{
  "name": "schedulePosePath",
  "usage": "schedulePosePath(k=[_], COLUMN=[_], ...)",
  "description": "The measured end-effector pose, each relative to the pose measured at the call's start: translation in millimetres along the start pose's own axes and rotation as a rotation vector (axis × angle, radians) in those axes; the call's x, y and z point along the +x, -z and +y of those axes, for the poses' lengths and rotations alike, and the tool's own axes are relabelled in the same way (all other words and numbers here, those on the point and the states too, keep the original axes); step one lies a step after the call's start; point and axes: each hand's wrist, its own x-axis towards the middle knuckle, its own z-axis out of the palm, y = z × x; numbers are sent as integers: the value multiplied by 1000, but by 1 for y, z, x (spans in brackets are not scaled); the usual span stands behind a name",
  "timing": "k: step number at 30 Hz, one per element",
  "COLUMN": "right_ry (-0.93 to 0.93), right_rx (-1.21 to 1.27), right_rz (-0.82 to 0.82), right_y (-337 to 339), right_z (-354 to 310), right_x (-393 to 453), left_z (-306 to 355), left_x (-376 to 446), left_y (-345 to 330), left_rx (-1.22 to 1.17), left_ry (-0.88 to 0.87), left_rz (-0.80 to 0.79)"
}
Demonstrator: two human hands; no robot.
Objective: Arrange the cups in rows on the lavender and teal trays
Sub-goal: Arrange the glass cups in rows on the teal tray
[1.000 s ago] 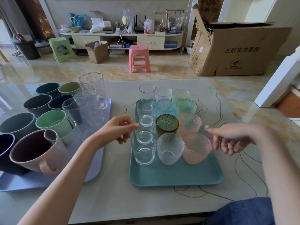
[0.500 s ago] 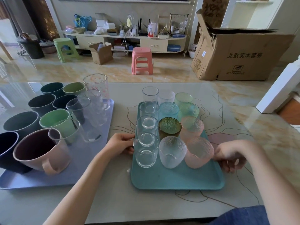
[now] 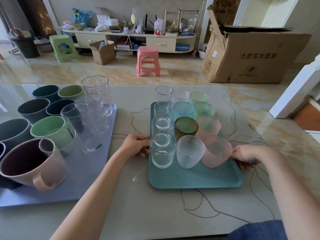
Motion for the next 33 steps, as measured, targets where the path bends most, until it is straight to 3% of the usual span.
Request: schedulePosePath(k=[8, 11, 13, 15, 19, 23, 26, 28, 30, 33], right_ry=[-40, -57, 67, 242, 491, 544, 517, 487, 495, 530], right_rx=[103, 64, 124, 165, -85, -297, -315, -304, -308, -306], right_rz=[158, 561, 861, 994, 930, 848, 774, 741, 733, 731], right_y=[-3, 6, 16, 37, 86, 109, 112, 113, 113, 113], right_z=[-7, -8, -22, -46, -97, -141, -157, -162, -163, -162], right_x=[-13, -14, -14, -14, 6, 37, 60, 69, 72, 72], left_z=[-3, -3, 0, 5, 17, 44, 81, 102, 113, 117], left_x=[-2, -1, 2, 12, 46, 82, 107, 120, 129, 128], left_y=[-2, -1, 4, 11, 16, 19, 19, 15, 10, 7], left_rx=[-14, -18, -5, 6, -4, -75, 9, 233, 456, 600], left_ry=[2, 7, 13, 15, -31, -266, -474, -578, -644, -666], left_rz=[-9, -13, -22, -22, 123, 275, 246, 212, 140, 50])
